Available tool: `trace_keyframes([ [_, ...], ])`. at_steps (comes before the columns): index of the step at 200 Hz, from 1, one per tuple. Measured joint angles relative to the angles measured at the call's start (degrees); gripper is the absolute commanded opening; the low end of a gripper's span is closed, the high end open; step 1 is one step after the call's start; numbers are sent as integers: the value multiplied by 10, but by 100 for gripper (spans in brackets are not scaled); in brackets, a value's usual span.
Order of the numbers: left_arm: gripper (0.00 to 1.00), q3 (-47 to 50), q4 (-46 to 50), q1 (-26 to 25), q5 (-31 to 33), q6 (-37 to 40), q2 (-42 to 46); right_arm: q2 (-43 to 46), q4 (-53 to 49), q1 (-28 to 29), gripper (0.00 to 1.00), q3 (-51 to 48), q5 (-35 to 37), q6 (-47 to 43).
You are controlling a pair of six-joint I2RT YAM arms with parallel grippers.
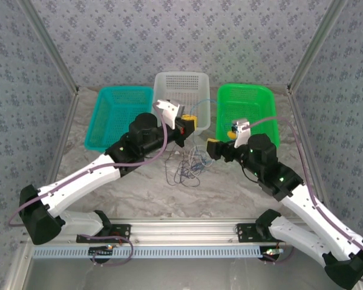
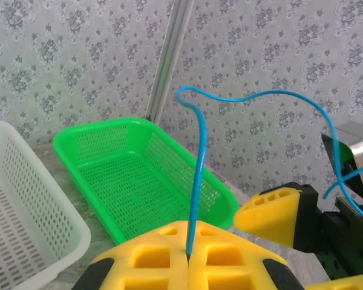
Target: Untangle the cables
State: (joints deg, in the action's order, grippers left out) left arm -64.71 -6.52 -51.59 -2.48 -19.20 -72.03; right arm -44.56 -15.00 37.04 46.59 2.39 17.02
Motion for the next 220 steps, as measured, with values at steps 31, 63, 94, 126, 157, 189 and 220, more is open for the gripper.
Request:
trace_keyframes([
  [31, 0, 0, 10, 6, 4, -20, 0, 2, -15, 0, 93, -19, -3, -2],
  [63, 0, -5, 13, 9, 0, -37, -1, 2, 7, 7, 94, -76, -18, -1],
  [94, 0, -17, 10, 9, -12, -56, -1, -5, 80, 36, 95, -137, -17, 1],
  [126, 0, -19, 4, 6, -21, -71, -1, -40, 166, 83, 96, -169, -6, 0],
  [157, 0, -19, 4, -5, -24, -75, -2, -80, 232, 111, 96, -166, 14, -16],
  [189, 0, -19, 5, -7, -24, -76, -2, -89, 252, 119, 96, -145, 39, -43],
  [220, 0, -19, 5, -21, -27, -75, -2, -124, 271, 113, 90, -110, 54, -68],
])
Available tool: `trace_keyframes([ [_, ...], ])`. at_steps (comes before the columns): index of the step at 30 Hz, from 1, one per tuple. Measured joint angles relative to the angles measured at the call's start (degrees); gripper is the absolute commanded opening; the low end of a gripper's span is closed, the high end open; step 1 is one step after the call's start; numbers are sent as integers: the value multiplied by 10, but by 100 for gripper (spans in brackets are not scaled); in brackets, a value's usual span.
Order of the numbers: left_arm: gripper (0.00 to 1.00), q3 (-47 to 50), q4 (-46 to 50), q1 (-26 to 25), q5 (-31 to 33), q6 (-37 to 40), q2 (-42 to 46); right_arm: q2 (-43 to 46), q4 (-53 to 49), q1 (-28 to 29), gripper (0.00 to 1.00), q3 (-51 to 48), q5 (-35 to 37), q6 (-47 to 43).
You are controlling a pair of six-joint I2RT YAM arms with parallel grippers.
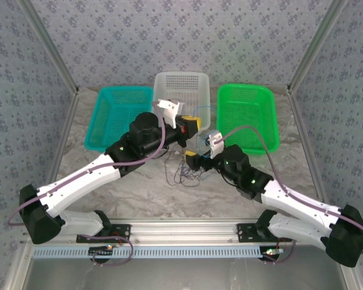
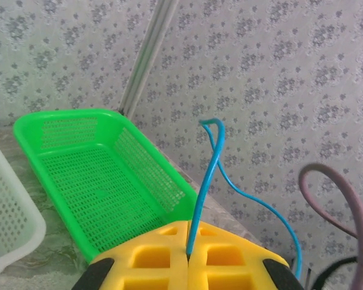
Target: Untangle the cables
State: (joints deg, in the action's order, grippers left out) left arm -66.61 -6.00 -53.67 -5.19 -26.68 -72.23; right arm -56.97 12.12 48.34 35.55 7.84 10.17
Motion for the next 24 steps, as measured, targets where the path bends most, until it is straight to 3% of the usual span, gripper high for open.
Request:
trace_keyframes([
  [9, 0, 0, -2, -23, -15, 5, -3, -115, 30, -26, 63, 44, -10, -28],
  [17, 0, -38, 20, -23, 12, 56, 18, -141, 35, -28, 54, 11, -38, 2],
  [24, 0, -97, 26, -22, 18, 88, 35, -164, 25, -20, 53, -41, -40, 40],
])
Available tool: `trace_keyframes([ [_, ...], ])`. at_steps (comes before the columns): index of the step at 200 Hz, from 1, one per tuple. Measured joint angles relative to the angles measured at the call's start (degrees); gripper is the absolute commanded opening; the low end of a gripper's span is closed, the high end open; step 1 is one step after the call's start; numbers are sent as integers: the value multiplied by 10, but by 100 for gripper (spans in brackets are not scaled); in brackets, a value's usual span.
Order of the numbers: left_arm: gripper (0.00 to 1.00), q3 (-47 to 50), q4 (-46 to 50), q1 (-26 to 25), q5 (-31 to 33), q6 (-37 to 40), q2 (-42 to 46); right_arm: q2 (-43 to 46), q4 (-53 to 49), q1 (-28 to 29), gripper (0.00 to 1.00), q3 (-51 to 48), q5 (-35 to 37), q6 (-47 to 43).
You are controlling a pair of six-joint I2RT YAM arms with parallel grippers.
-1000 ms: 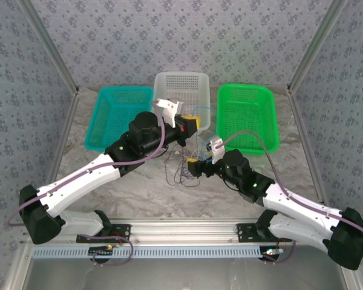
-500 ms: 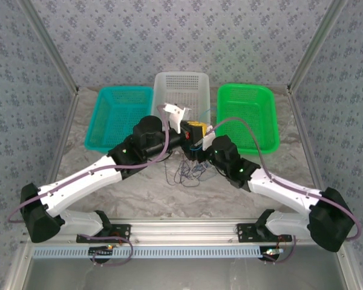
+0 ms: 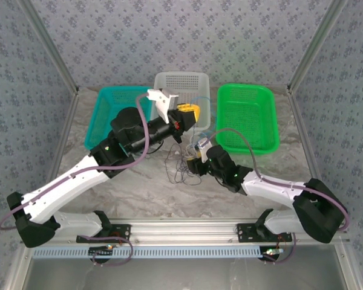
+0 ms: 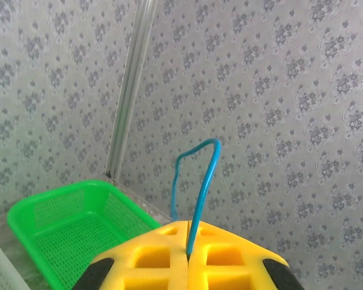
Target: Untangle the cables
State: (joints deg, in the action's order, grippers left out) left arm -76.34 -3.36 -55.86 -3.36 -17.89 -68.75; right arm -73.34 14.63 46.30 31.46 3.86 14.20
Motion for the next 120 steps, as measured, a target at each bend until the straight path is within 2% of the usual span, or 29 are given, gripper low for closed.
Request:
trace_keyframes([
  [48, 0, -34, 18, 19, 4, 16, 4, 2, -1, 9, 45, -57, 1, 35],
  [75, 0, -45, 23, 24, 8, 19, 5, 13, -12, 11, 29, -75, 8, 47],
  [103, 0, -47, 31, 32, 17, 21, 11, 34, -26, 11, 26, -86, 21, 62],
  [120, 0, -55, 42, 36, 22, 28, 14, 43, -33, 11, 20, -98, 29, 73],
])
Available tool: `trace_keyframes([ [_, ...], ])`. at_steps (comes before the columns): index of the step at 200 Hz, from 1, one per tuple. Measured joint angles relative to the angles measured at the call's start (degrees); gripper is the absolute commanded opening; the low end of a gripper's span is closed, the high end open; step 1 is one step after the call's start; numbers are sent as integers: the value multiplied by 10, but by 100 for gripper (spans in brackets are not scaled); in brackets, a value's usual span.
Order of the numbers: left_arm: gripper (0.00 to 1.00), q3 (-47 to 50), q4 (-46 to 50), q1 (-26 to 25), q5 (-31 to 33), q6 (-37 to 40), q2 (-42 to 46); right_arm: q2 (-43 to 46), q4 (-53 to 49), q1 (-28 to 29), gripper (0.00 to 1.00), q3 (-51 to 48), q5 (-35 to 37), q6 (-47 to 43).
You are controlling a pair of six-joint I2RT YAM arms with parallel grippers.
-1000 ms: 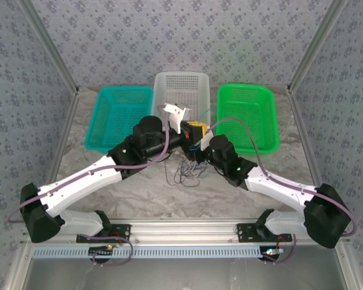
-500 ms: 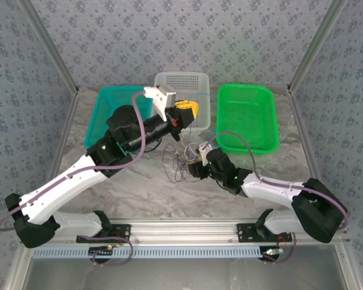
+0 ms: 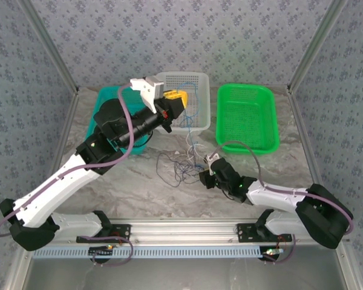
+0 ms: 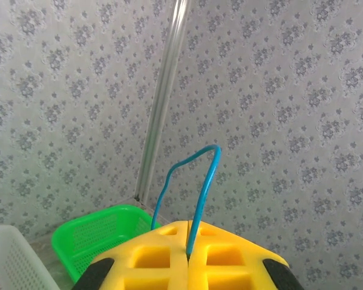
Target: Untangle the cables
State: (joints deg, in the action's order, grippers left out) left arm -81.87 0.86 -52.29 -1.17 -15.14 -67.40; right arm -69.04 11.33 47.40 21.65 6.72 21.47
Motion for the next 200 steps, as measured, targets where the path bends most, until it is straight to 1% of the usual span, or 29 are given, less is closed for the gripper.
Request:
trace_keyframes([
  [17, 0, -21, 20, 3, 8, 12, 1, 2, -15, -2, 15, -12, 6, 19],
  [39, 0, -52, 33, 10, 10, 23, 5, 6, -34, -10, 13, -27, 12, 42],
  [58, 0, -60, 38, 14, 12, 25, 15, 25, -40, -22, 19, -46, 12, 61],
  [76, 0, -56, 36, 14, 12, 22, 20, 45, -49, -25, 21, -50, 9, 68],
  [110, 0, -16, 31, 14, 10, 6, 17, 83, -73, -14, 33, -43, 2, 61],
  [115, 0, -11, 32, 14, 10, 5, 16, 88, -77, -12, 40, -41, 1, 59],
  [120, 0, -9, 34, 14, 10, 5, 13, 93, -80, -11, 50, -39, 2, 59],
  [121, 0, -7, 34, 14, 10, 4, 12, 95, -82, -11, 54, -38, 1, 60],
  [122, 0, -7, 34, 14, 10, 4, 12, 95, -82, -11, 54, -38, 1, 60],
  [134, 0, -3, 37, 15, 10, 2, 8, 111, -95, -8, 70, -34, 3, 56],
  [139, 0, -2, 37, 16, 10, 1, 6, 119, -99, -7, 73, -33, 5, 53],
  [150, 0, -2, 37, 17, 9, -2, 5, 141, -113, -3, 76, -30, 10, 46],
  [179, 0, -2, 32, 17, 4, -15, 5, 206, -137, 10, 77, -7, 17, 33],
  [200, 0, 2, 24, 17, -1, -24, 3, 218, -142, 25, 79, 25, 17, 18],
])
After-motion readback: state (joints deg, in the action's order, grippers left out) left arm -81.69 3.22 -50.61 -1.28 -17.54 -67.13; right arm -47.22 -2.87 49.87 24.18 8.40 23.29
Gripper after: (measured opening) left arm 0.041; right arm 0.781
